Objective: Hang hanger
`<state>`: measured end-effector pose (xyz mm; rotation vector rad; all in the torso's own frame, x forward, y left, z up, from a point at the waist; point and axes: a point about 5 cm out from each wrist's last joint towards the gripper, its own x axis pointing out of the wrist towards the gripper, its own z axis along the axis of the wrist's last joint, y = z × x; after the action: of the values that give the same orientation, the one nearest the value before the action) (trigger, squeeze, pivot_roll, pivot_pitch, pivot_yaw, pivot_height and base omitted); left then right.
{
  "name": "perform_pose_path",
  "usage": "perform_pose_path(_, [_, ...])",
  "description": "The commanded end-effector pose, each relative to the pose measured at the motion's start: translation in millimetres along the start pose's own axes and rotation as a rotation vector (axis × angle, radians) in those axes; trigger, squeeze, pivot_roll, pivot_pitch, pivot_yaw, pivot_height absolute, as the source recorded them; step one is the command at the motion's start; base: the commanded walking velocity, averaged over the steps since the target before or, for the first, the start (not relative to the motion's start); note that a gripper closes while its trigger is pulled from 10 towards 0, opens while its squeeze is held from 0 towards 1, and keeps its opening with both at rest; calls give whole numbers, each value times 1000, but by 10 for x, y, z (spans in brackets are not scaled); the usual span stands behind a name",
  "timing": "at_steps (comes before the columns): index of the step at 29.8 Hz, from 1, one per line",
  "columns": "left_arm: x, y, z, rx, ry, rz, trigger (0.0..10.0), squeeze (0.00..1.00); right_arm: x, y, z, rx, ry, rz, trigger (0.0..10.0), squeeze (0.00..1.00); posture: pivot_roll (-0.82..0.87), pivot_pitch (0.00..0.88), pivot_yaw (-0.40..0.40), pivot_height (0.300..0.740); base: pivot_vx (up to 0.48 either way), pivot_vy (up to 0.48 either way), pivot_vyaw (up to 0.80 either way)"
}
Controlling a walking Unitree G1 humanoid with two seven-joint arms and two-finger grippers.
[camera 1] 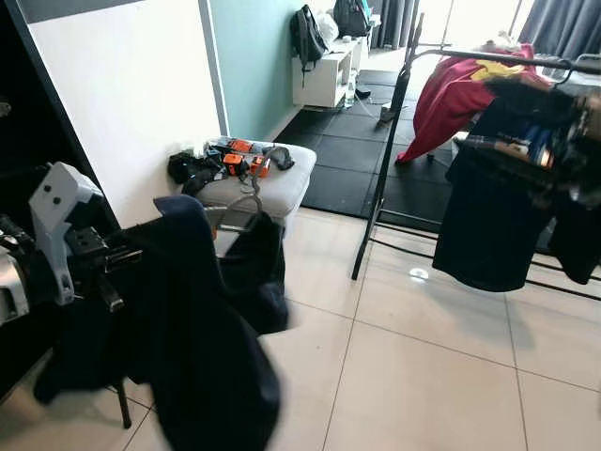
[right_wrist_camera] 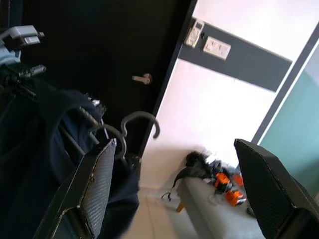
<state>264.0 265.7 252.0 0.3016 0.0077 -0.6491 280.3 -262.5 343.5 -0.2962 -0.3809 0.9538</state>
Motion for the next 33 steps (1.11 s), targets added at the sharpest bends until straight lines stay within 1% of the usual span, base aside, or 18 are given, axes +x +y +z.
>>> perform_pose_path(1, [-57,51,85,45,-17,20,0,0,-15,5,4,-2,24,2,10000,0,-78,0,15,740,0,0,0])
perform_pose_path(3, [-78,71,137,45,-51,28,0,0,-101,59,-224,46,151,7,10000,0,-83,0,13,740,0,0,0])
perform_pose_path(5, [-78,71,137,45,-51,28,0,0,-101,59,-224,46,151,7,10000,0,-83,0,13,740,0,0,0])
perform_pose_path(7, [-135,107,221,41,-103,25,0,0,-206,99,-386,97,212,-9,10000,0,-86,0,17,740,0,0,0])
perform_pose_path(8, [-135,107,221,41,-103,25,0,0,-206,99,-386,97,212,-9,10000,0,-86,0,17,740,0,0,0])
perform_pose_path(10, [-217,142,349,27,-190,5,0,0,-288,106,-470,153,199,-43,10000,0,-90,0,18,740,0,0,0])
perform_pose_path(11, [-217,142,349,27,-190,5,0,0,-288,106,-470,153,199,-43,10000,0,-90,0,18,740,0,0,0])
perform_pose_path(13, [-309,170,484,-3,-297,-23,0,0,-338,134,-578,210,195,-60,10000,0,-90,0,18,740,0,0,0])
perform_pose_path(16, [-395,194,564,-39,-379,-44,0,0,-314,190,-693,277,168,-73,10000,0,-92,0,22,740,0,0,0])
perform_pose_path(21, [-431,199,596,-55,-417,-53,0,0,-273,230,-763,318,148,-79,10000,0,-90,0,22,740,0,0,0])
perform_pose_path(24, [-426,166,634,-69,-453,-69,0,0,-157,247,-797,403,26,-115,10000,0,-90,0,23,740,0,0,0])
perform_pose_path(26, [-426,166,634,-69,-453,-69,0,0,-157,247,-797,403,26,-115,10000,0,-90,0,23,740,0,0,0])
perform_pose_path(28, [-335,84,630,-62,-447,-90,0,0,66,255,-819,537,-108,-163,10000,0,-91,0,22,740,0,0,0])
perform_pose_path(29, [-335,84,630,-62,-447,-90,0,0,66,255,-819,537,-108,-163,10000,0,-91,0,22,740,0,0,0])
perform_pose_path(30, [-263,28,609,-55,-429,-103,0,0,225,259,-870,640,-166,-209,10000,0,-96,0,22,740,0,0,0])
perform_pose_path(31, [-263,28,609,-55,-429,-103,0,0,225,259,-870,640,-166,-209,10000,0,-96,0,22,740,0,0,0])
perform_pose_path(32, [-222,-7,596,-53,-418,-113,0,0,332,267,-906,708,-193,-236,10000,0,-96,0,22,740,0,0,0])
perform_pose_path(33, [-222,-7,596,-53,-418,-113,0,0,332,267,-906,708,-193,-236,10000,0,-96,0,22,740,0,0,0])
